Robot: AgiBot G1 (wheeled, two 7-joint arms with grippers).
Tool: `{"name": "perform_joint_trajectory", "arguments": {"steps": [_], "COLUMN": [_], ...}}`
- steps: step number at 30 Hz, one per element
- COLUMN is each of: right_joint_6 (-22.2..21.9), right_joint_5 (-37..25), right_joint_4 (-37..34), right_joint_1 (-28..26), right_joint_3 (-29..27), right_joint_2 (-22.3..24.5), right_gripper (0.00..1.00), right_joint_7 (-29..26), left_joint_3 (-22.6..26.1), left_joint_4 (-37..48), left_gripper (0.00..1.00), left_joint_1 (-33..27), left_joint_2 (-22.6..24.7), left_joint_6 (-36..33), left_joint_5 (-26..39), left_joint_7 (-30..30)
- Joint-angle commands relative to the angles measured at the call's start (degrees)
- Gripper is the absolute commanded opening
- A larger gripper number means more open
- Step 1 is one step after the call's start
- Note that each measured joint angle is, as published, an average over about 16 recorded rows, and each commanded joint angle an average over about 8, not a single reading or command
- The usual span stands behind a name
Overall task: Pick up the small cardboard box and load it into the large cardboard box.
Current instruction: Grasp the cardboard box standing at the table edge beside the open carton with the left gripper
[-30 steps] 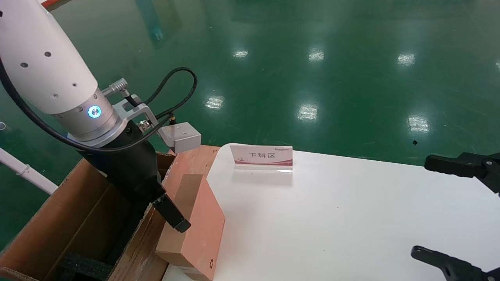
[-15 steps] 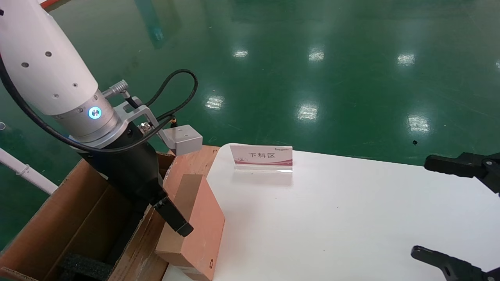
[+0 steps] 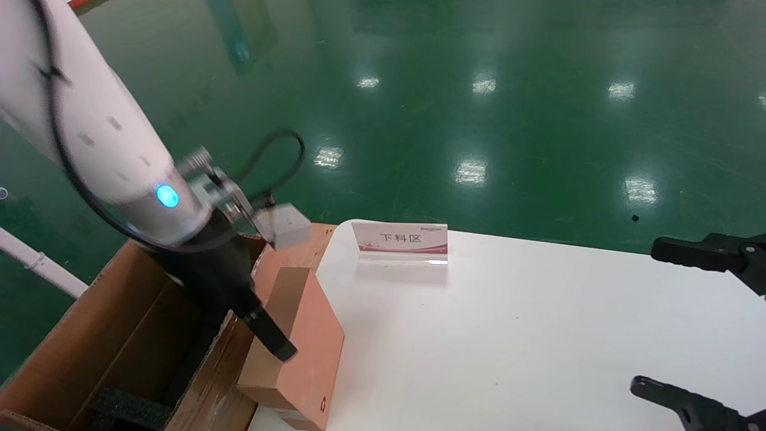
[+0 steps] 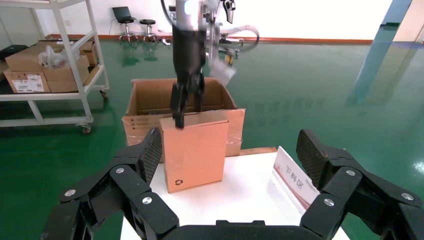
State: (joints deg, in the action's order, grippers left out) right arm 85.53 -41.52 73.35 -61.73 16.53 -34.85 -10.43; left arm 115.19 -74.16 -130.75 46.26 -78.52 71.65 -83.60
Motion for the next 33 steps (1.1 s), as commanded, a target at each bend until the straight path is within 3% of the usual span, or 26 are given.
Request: {"name": "perform_joint_trajectory", "arguments": {"steps": [1, 16, 21, 24, 29, 33], "right_joint_6": [0.0, -0.02, -0.02, -0.02, -0.02, -0.02], "right_joint_5": [0.0, 0.02, 0.03, 0.03, 0.04, 0.04], "right_joint_4": [-0.01, -0.03, -0.03, -0.03, -0.03, -0.03], "right_joint_1": [-0.01, 0.0, -0.01, -0.01, -0.01, -0.01], "right_joint_3": [0.01, 0.02, 0.03, 0.04, 0.04, 0.04], "right_joint_2": [0.0, 0.01, 0.02, 0.02, 0.02, 0.02], "right_gripper": [1.0, 1.0, 0.99, 0.61, 0.0, 0.0], "right_joint_7": [0.01, 0.03, 0.03, 0.03, 0.03, 0.03], "left_joint_3": [0.8, -0.25, -0.24, -0.12, 0.02, 0.09], "left_joint_4": [0.33, 0.34, 0.28, 0.31, 0.37, 0.4], "left_gripper": [1.0, 1.0, 0.37, 0.0, 0.0, 0.0], "left_joint_1": [3.49, 3.07, 3.35, 3.58, 3.86, 4.0], "left_joint_2": [-0.25, -1.17, -1.21, -1.13, -1.02, -0.96], "left_joint_6": [3.74, 4.2, 4.45, 4.58, 4.76, 4.85], "left_joint_5": [1.58, -0.08, -0.03, 0.13, 0.35, 0.48], "left_joint_7": [0.76, 2.54, 2.52, 2.44, 2.34, 2.29]}}
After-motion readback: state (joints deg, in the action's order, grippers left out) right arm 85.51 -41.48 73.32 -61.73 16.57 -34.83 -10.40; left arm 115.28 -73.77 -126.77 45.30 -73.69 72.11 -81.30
